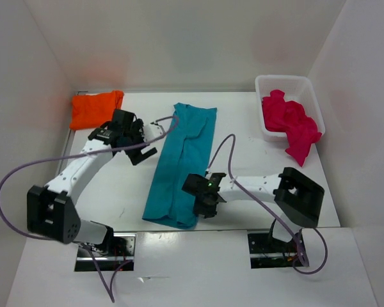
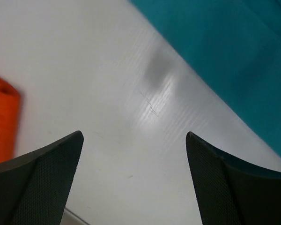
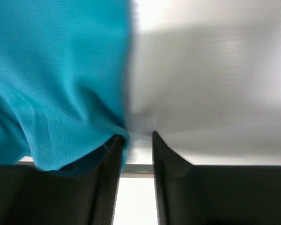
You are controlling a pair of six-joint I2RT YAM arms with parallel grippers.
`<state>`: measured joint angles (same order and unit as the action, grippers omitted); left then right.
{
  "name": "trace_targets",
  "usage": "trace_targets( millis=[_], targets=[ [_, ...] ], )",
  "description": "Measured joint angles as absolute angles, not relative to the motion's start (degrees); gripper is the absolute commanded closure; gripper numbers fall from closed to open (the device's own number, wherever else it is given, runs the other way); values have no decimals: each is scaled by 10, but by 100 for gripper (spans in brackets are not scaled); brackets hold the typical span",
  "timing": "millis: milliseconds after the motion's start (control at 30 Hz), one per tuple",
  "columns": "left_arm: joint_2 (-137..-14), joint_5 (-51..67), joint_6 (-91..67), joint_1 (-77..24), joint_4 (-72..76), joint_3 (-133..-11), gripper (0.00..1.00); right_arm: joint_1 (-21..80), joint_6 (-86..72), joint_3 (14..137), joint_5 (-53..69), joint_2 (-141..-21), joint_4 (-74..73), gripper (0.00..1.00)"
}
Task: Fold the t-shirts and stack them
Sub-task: Rotate the tshirt 90 degrees
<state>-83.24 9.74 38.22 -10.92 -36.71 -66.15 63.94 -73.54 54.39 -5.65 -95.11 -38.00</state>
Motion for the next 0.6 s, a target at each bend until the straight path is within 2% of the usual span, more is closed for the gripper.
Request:
trace_targets(
  millis=[33, 67, 133, 300, 500, 533, 567, 600],
  targets=[
    [-809, 87, 407, -136, -358, -655, 2, 635, -733, 527, -61, -932, -384, 45],
    [-782, 80, 430, -155, -356, -650, 2, 633, -729, 510, -65, -910, -384, 39],
    [-735, 65, 473, -168, -359, -647, 2, 631, -721, 482, -69, -860, -391, 35],
    [-684, 29, 584, -175, -379, -630, 2, 631, -713, 449, -75, -713, -404, 34],
    [-538, -2, 740, -284, -433, -460, 2, 638, -747, 415, -56, -604, -372, 41],
    [-480, -4, 783, -302, -440, -418, 6, 643, -756, 410, -54, -605, -366, 41],
    [-405, -5, 825, -312, -449, -376, 17, 649, -765, 406, -51, -611, -359, 41],
    [-321, -3, 871, -318, -459, -336, 20, 655, -771, 405, -51, -622, -354, 41]
  ],
)
